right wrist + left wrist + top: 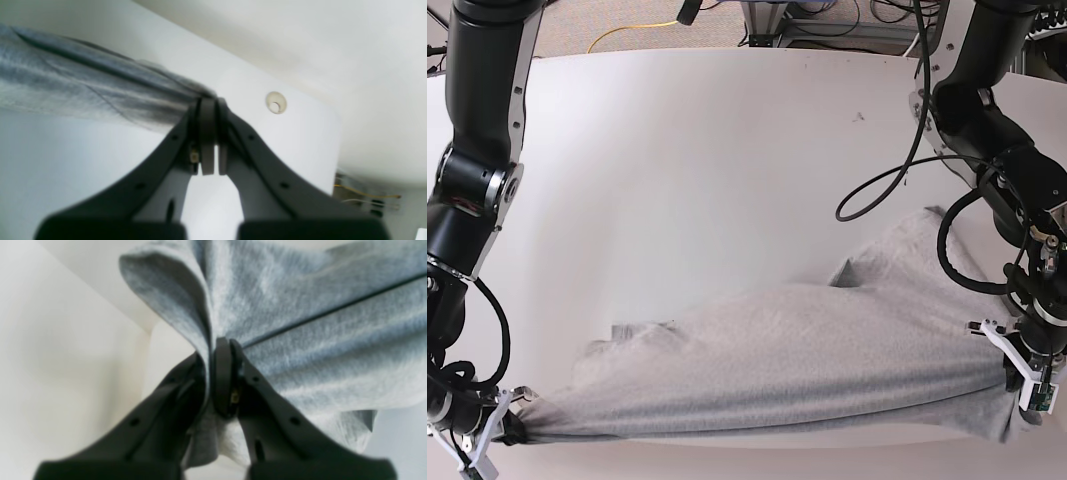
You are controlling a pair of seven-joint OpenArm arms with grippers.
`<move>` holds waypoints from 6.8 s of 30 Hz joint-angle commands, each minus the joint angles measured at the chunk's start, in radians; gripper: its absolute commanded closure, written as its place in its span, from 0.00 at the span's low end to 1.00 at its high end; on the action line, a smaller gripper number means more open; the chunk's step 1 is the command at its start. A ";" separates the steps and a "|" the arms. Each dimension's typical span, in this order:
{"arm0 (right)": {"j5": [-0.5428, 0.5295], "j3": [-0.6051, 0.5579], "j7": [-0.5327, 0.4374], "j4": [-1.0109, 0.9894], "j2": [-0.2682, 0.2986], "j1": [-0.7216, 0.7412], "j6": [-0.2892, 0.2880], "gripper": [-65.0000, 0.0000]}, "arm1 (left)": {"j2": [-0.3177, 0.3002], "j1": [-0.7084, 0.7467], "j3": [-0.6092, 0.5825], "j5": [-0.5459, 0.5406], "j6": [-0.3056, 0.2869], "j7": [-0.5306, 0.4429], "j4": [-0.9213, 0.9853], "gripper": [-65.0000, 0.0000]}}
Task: Fold the T-shirt properly
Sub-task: 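Raise the shirt high with both grippers and swing it down flat, then open both grippers and lift them off the spread shirt, then move the right gripper to the shirt collar and pinch it, then drag the shirt shoulders away from the table edge with both grippers, then release the right gripper and regrasp the shirt side seam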
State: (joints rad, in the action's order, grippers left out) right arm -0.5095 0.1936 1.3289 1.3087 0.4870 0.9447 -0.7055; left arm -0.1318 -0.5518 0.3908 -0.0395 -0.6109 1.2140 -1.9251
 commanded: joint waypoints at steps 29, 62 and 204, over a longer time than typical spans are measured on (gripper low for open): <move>-0.257 0.327 -0.002 0.404 -0.092 -0.935 0.007 1.00 | 0.080 0.662 0.036 0.025 -0.087 0.063 -0.052 0.99; -0.056 -0.085 -0.151 0.555 -0.319 -0.890 0.007 0.30 | 0.051 0.858 0.130 0.025 -0.087 -0.063 -0.052 0.99; 0.200 0.014 -0.444 -0.370 -0.440 -0.444 0.007 0.28 | -0.124 0.635 0.690 -0.365 -0.087 0.020 -0.047 0.30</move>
State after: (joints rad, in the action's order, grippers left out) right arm -0.3130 0.2085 0.8822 0.9276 0.0433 0.4751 -0.6926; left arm -0.2398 0.0906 1.0950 -0.3904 -0.6971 1.2957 -1.9736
